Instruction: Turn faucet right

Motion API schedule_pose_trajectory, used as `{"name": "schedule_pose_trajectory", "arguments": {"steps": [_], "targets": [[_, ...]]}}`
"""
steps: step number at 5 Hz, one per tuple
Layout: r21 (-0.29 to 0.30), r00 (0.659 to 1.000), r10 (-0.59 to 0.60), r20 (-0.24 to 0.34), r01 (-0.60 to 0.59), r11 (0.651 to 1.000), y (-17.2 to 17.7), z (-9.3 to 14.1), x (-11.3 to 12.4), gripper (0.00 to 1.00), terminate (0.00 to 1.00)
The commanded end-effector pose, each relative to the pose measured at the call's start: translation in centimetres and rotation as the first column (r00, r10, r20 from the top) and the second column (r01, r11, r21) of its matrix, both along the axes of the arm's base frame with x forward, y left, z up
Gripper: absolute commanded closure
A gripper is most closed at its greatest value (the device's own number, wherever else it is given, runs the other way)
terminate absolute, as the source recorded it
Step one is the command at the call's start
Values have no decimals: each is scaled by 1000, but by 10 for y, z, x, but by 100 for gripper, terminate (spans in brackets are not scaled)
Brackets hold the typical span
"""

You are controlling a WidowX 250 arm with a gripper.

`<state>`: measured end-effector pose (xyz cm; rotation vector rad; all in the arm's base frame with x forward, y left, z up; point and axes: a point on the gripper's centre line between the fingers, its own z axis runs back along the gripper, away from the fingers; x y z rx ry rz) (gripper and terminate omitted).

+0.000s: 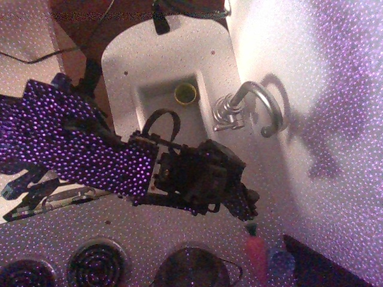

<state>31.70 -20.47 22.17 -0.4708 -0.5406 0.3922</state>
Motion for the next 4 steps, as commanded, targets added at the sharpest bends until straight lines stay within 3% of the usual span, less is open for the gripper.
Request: {"name": "schedule_pose_trajectory", "arguments": {"steps": [1, 3, 4], "targets": [[-34, 998, 0, 61, 2, 999, 0, 23, 2, 0, 0], [-34, 998, 0, 61, 2, 999, 0, 23, 2, 0, 0], [-34, 998, 0, 61, 2, 999, 0, 23, 2, 0, 100]]}}
